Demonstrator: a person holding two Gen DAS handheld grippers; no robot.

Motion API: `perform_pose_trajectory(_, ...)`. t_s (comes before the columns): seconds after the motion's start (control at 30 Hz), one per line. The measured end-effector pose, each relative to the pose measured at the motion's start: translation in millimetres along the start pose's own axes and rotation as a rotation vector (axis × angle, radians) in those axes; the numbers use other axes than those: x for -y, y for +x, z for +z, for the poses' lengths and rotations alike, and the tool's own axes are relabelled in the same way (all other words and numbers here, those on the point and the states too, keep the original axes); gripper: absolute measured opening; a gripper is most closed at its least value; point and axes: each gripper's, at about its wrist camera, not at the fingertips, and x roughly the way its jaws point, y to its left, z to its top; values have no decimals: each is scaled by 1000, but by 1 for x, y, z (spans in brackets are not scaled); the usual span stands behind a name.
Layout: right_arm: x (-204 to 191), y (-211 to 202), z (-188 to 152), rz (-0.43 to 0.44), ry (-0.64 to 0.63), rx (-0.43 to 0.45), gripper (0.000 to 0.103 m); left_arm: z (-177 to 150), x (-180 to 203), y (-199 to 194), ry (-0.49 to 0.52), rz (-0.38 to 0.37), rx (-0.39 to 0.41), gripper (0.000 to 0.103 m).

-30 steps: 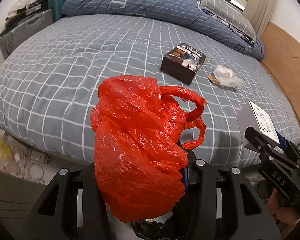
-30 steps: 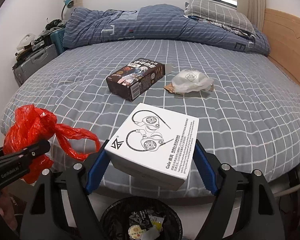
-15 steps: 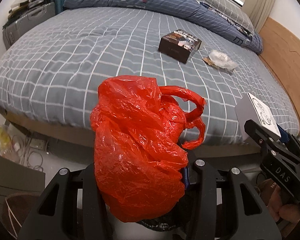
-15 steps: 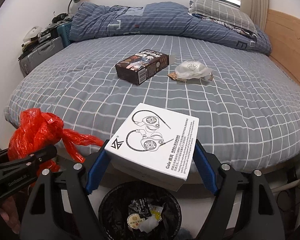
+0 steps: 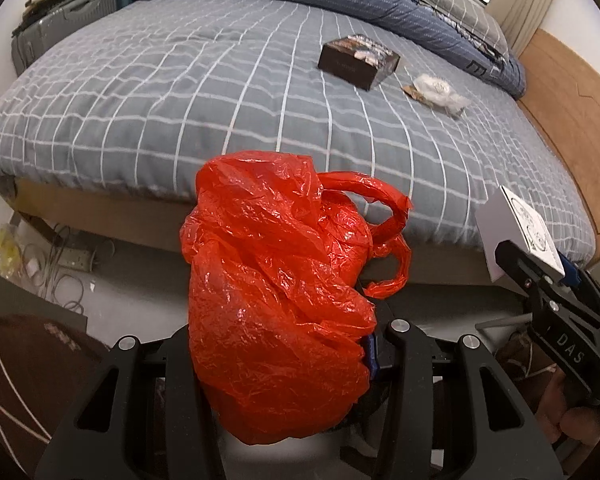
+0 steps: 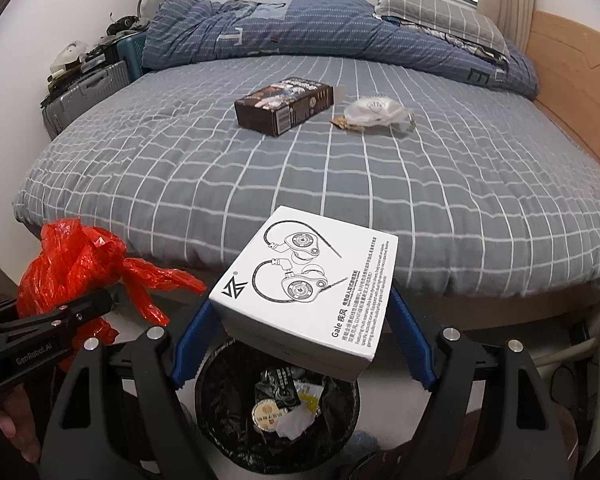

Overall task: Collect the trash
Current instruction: 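Lift the red bag and white box and carry both over the bin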

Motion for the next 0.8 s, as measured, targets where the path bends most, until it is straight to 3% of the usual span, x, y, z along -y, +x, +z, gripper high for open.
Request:
perform_pose_trajectory(0.2,1,-4,-16,-17,5,-44,76,-19,2,-4,1,2,-37,45)
perform_pose_trajectory(0.43,0,-5,-29,-29,18,-112,76,-27,4,-9,31,56,-75,45)
perform_pose_trajectory(0.8,7,62,-60,-25,48,-261,76,-15,-13,47,49,47,-120,45)
